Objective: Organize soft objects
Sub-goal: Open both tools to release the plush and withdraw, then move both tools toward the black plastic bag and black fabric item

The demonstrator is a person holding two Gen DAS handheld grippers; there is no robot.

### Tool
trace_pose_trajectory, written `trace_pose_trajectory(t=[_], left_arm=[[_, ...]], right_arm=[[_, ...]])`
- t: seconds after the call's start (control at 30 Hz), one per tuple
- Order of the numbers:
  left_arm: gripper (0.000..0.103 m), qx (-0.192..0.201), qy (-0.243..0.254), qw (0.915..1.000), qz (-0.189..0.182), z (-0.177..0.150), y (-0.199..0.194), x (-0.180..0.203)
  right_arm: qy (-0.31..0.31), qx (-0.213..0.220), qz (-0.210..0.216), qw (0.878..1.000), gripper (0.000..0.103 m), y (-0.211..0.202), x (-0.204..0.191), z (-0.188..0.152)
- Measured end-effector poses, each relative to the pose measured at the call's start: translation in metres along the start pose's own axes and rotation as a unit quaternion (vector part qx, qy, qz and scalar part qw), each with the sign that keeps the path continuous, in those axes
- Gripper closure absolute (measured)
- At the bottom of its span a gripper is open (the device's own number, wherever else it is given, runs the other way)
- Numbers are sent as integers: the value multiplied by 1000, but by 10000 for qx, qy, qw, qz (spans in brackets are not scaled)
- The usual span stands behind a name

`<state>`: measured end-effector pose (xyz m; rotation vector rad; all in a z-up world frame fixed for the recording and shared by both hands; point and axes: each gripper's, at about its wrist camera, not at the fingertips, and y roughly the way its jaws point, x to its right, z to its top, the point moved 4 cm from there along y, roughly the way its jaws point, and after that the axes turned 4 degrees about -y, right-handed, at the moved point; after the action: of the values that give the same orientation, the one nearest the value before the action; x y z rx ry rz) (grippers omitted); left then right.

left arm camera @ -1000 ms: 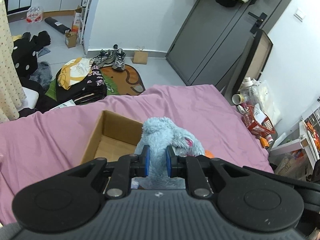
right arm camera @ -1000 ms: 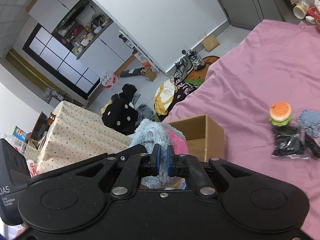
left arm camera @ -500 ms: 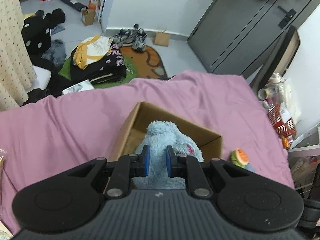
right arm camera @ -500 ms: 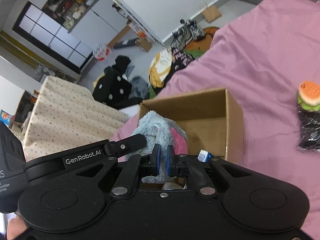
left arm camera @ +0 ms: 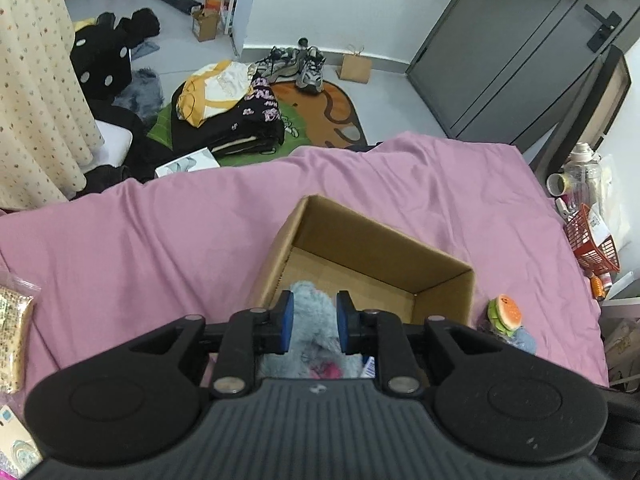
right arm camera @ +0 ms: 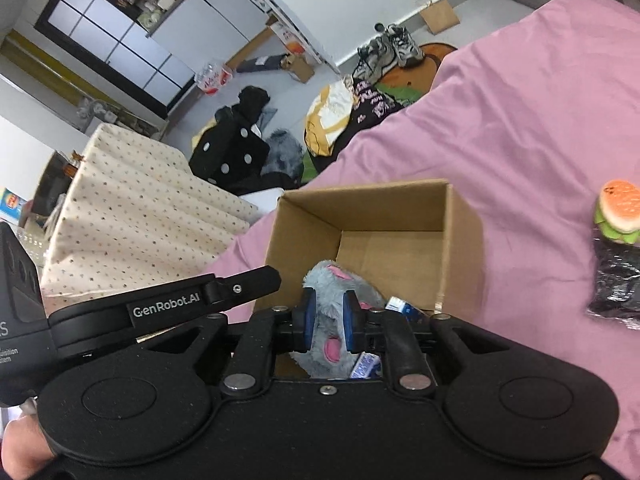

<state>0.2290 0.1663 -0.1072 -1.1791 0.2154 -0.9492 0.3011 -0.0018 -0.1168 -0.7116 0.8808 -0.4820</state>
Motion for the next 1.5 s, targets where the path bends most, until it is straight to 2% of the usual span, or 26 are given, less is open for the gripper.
trace_pose_trajectory(t=[0.1,0.17,0.23,0.33,0.43,0.53,0.67,0.77,1.1,1.5], left_arm=[[77,98,-35,9999,42,-5,-11,5],[69,162,-37,9998,140,-11,-20,8],[56,264,-41,9994,226,-16,-30,11],[43,404,-63,9987,288,-24,-46,15],[31,542,-72,9981,282,-33,-62,20],[26,705,21,9972,259,-42,-76,29],[21,902,124,9956,216,-57,-93,44],[18,1037,243,9942,160,-68,-103,57],[17,1073,579,9925,-31,-99,-114,98],[17,923,687,9932,-162,-123,-95,139]], right_arm=[[44,142,65,9999,80,-17,6,1],[42,243,84,9997,74,-30,9,0],[43,328,103,9994,69,-43,12,-3],[49,502,136,9986,55,-63,15,-9],[-17,667,133,9977,51,-85,20,-15],[-36,807,114,9967,41,-104,24,-22],[-16,1043,111,9945,19,-132,29,-34],[-21,1197,3,9928,11,-153,38,-40],[425,1559,-372,9862,10,-200,83,-62],[717,1591,-684,9823,10,-216,125,-74]])
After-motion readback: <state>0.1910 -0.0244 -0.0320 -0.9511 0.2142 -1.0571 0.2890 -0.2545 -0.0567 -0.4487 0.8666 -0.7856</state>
